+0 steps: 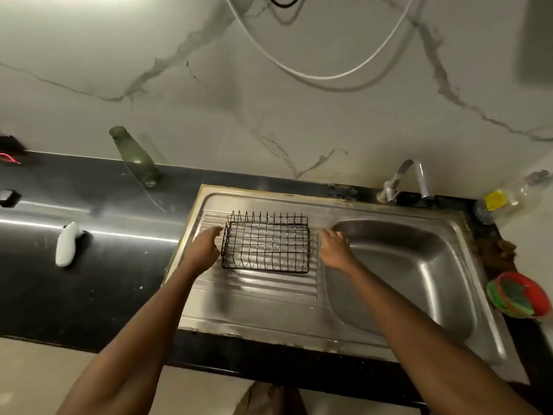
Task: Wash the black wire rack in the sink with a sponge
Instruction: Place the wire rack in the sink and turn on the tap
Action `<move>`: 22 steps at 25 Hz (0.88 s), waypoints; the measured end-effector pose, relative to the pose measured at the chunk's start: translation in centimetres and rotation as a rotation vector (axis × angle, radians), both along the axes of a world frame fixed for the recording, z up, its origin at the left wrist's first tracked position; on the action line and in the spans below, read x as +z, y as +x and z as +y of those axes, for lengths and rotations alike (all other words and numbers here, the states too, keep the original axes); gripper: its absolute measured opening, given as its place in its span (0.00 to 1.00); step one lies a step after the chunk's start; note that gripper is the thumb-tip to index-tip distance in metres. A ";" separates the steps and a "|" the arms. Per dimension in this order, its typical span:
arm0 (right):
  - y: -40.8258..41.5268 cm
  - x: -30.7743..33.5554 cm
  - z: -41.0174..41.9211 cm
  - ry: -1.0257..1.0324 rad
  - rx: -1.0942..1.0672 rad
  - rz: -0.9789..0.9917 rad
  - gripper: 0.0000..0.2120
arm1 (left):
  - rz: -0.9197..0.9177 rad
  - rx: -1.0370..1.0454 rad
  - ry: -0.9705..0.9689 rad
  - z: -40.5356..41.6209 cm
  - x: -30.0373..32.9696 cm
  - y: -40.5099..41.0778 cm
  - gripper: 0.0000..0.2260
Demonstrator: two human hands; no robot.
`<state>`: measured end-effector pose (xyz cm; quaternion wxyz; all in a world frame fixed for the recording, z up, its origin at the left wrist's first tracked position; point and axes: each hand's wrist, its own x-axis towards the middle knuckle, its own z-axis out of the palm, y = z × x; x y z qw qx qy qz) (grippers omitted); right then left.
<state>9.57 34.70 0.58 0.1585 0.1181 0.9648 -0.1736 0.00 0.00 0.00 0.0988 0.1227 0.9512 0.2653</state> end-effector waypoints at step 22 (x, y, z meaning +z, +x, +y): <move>4.2 0.4 5.8 -0.912 -0.525 0.216 0.08 | -0.588 0.113 0.630 6.0 3.8 2.2 0.14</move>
